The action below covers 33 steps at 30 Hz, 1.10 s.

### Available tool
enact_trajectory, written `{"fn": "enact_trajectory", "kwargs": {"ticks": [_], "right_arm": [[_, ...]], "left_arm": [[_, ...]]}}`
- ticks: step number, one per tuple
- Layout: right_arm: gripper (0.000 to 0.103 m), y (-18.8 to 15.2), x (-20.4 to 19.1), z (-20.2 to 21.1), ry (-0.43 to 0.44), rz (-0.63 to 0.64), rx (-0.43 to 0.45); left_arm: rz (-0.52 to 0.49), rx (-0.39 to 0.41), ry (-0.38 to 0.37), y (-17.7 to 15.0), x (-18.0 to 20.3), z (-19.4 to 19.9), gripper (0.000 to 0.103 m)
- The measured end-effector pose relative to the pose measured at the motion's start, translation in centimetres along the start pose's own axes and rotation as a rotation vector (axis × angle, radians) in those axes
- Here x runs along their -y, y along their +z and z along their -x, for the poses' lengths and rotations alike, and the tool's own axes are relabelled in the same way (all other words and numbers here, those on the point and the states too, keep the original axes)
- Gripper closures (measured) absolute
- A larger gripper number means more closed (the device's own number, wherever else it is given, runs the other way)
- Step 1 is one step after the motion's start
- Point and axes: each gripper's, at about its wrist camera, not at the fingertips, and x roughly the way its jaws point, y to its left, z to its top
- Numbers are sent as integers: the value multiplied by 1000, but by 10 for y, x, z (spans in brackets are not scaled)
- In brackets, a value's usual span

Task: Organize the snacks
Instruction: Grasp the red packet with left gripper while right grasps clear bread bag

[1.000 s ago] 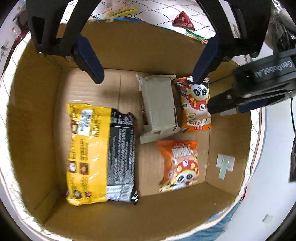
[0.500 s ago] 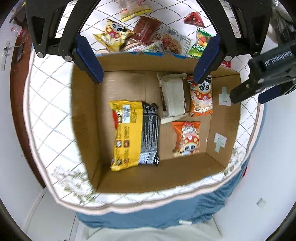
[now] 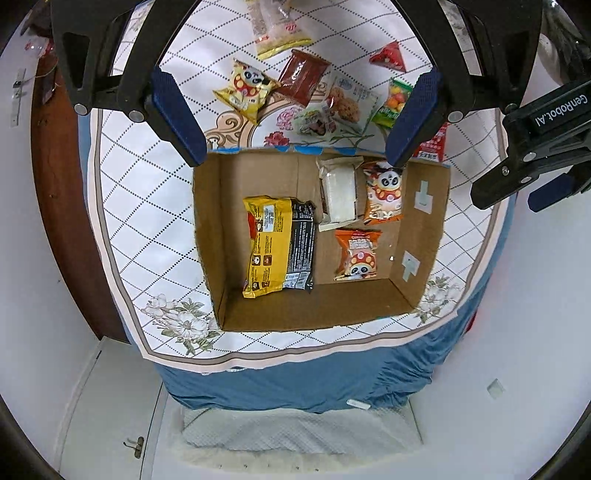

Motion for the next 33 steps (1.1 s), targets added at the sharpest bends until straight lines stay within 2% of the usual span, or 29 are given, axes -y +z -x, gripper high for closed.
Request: {"fn": "enact_trajectory", "kwargs": {"ticks": [5, 9, 13, 20, 23, 26, 33], "right_arm": [[3, -13, 4, 22, 25, -18, 5], [3, -32, 14, 26, 55, -38, -39], [3, -65, 31, 8, 72, -70, -142], [3, -149, 55, -69, 60, -146, -415], [3, -179, 61, -99, 69, -181, -508], [3, -201, 62, -123, 69, -196, -569], [3, -228, 63, -163, 68, -236, -660]], "left_arm": [[-5, 12, -12, -12, 5, 20, 8], [3, -17, -17, -33, 5, 25, 8], [29, -110, -4, -65, -3, 3, 8], [108, -415, -6, -139, -24, -79, 8], [145, -515, -30, -162, -29, -110, 8], [158, -572, -47, -174, -27, -130, 8], [118, -645, -37, -185, -9, -171, 8]]}}
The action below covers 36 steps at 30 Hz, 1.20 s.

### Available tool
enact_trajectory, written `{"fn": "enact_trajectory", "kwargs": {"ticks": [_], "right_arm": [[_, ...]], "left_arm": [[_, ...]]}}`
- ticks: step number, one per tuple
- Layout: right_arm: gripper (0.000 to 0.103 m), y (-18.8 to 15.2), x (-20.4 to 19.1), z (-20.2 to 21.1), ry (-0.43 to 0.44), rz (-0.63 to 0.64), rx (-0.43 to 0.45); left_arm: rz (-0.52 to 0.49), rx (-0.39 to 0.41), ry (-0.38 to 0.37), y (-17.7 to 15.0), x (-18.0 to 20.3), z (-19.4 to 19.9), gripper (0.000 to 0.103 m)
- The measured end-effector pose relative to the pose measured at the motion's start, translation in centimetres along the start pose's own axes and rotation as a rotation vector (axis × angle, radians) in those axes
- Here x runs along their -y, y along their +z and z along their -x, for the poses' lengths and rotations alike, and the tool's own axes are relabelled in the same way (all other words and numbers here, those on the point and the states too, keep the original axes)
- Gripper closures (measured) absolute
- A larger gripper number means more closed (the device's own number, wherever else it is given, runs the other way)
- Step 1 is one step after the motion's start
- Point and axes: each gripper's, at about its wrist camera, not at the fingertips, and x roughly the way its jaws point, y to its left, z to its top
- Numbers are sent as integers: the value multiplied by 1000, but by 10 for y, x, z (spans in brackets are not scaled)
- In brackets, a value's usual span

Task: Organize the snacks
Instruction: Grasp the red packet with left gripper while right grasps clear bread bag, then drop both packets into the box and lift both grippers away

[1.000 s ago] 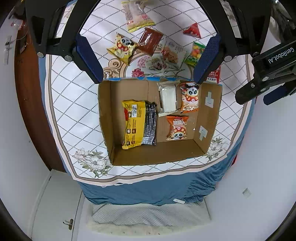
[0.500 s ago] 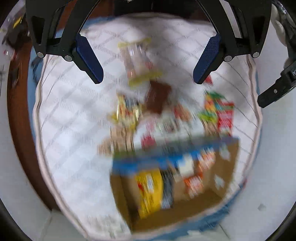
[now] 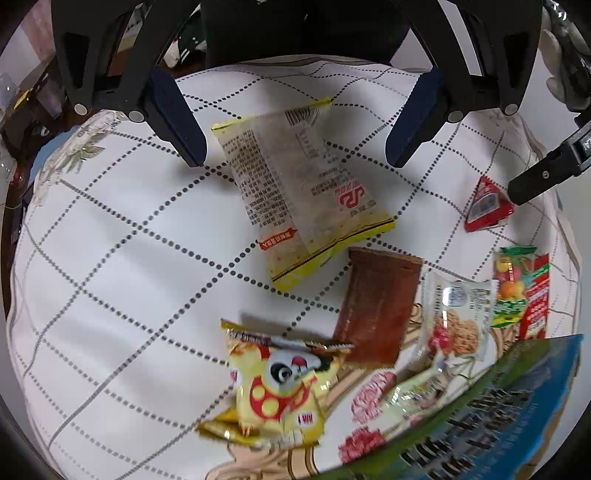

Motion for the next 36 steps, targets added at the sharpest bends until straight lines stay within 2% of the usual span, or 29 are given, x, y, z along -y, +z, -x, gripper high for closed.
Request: {"fn": "enact_trajectory", "kwargs": {"ticks": [3, 4, 5, 7, 8, 9, 11, 13, 16, 23, 29, 33, 36], "right_arm": [[3, 0, 1, -8, 0, -9, -17], [3, 0, 1, -11, -1, -12, -23], [3, 0, 1, -15, -1, -16, -30], [4, -1, 2, -23, 1, -24, -44], [5, -2, 3, -26, 3, -29, -52], [10, -3, 2, -30, 2, -33, -60], [36, -8, 3, -36, -22, -33, -63], [37, -14, 2, -37, -36, -25, -49], [53, -24, -2, -33, -54, -2, -21], [59, -49, -13, -14, -26, 35, 16], [61, -60, -21, 26, 34, 52, 80], [61, -59, -28, 66, 83, 54, 147], [61, -43, -29, 109, 132, 48, 213]], "left_arm": [[-16, -20, 20, 4, 7, -13, 11], [-15, -34, 13, 4, 10, -17, 19], [-27, -40, 20, 5, 13, -21, 36], [-47, -52, 36, 4, 18, -27, 59], [-61, -47, 46, 3, 21, -28, 59], [-71, -32, 51, 1, 23, -27, 60], [-80, -14, 56, -2, 27, -25, 64], [-79, -5, 53, -6, 28, -22, 64], [-76, 18, 62, -15, 28, -16, 65], [-93, 78, 44, -38, 38, 19, 65], [-92, 150, -18, -53, 54, 72, 65], [-94, 217, -91, -44, 66, 120, 65], [-98, 264, -157, -14, 62, 156, 65]]}}
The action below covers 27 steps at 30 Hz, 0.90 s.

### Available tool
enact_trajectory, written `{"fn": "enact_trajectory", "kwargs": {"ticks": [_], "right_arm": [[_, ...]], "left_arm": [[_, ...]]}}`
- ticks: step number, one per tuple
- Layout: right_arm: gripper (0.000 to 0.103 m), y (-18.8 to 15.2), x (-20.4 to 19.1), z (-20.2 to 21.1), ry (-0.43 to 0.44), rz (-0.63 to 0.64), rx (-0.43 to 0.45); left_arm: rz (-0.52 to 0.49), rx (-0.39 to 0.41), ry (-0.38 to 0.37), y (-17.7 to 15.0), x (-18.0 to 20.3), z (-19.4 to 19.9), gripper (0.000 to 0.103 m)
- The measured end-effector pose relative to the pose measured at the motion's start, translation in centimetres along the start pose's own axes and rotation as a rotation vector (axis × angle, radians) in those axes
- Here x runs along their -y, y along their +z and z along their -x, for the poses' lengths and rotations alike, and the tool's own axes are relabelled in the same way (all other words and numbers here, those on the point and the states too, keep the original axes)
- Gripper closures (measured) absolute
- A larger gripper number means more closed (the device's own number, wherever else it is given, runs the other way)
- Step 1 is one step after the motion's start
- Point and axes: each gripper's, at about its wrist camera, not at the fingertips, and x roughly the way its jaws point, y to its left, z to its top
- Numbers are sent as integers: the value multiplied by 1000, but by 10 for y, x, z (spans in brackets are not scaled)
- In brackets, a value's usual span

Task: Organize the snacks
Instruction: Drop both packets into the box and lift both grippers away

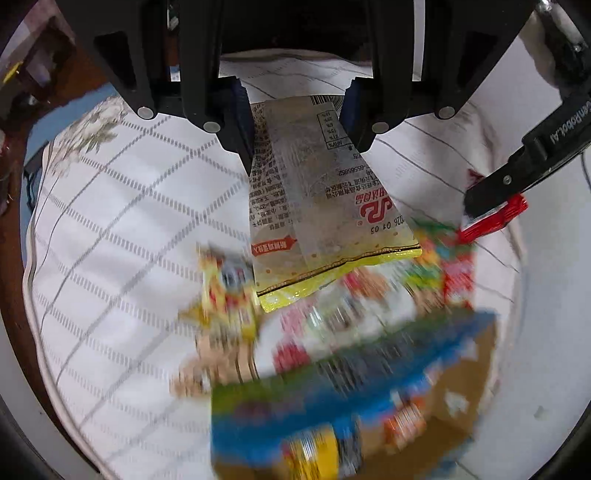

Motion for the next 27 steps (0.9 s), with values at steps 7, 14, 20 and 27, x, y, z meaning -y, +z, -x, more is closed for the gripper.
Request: {"fn": "enact_trajectory", "kwargs": {"ticks": [7, 14, 20, 27], "right_arm": [[61, 94, -22, 85, 27, 0, 187], [61, 182, -21, 91, -66, -19, 243], [61, 222, -14, 57, -107, -74, 200], [58, 244, -7, 24, -105, -69, 155]], "left_arm": [[2, 19, -130, 92, 14, 24, 64], [40, -104, -209, 171, 27, -21, 64], [40, -177, -204, 194, 35, -58, 64], [38, -247, -183, 199, 35, -95, 56]]}}
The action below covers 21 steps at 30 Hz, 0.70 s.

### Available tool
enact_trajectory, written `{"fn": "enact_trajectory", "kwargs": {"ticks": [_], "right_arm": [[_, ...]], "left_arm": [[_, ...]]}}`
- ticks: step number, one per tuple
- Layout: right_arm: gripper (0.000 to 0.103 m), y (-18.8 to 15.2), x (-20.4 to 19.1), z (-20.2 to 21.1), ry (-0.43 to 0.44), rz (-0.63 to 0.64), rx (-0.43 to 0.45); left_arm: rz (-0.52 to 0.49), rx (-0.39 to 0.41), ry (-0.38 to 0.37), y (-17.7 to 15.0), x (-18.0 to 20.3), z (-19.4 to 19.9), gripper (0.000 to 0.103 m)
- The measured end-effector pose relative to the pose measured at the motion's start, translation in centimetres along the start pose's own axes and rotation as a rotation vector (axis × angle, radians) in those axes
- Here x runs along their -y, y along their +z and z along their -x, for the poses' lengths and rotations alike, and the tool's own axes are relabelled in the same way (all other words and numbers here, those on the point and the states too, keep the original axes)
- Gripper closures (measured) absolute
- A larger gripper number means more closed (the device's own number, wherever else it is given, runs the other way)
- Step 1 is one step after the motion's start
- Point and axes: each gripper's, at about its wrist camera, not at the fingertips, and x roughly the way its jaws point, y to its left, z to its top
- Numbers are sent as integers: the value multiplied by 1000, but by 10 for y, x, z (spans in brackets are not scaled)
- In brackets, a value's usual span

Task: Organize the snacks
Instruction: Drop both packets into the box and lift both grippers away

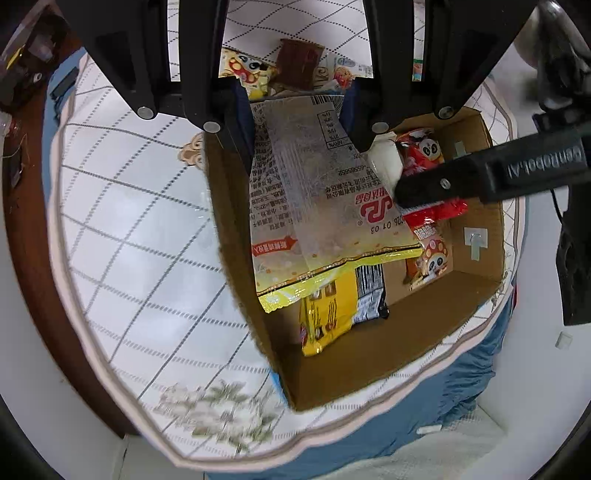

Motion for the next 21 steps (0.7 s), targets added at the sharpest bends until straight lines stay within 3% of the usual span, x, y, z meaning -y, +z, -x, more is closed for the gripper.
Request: {"fn": "enact_trajectory", "kwargs": {"ticks": [1, 2, 3, 4, 15, 19, 21], "right_arm": [[46, 2, 2, -7, 2, -6, -20], [22, 3, 1, -11, 1, -5, -34], [12, 4, 1, -14, -7, 4, -33], [9, 4, 1, -16, -14, 11, -32], [9, -2, -1, -16, -18, 28, -51], [6, -9, -5, 0, -40, 58, -16], [5, -17, -11, 15, -70, 94, 38]], "left_arm": [[-1, -8, -1, 0, -1, -3, 49], [-8, -7, 8, -1, -2, -5, 37], [-19, -1, 20, -1, -2, -6, 32], [-24, 6, 29, -2, -2, -6, 29], [-36, 73, 96, -14, -10, 11, 28], [-75, 196, 174, -31, -14, 34, 27], [-85, 246, 205, -40, -15, 42, 22]]}}
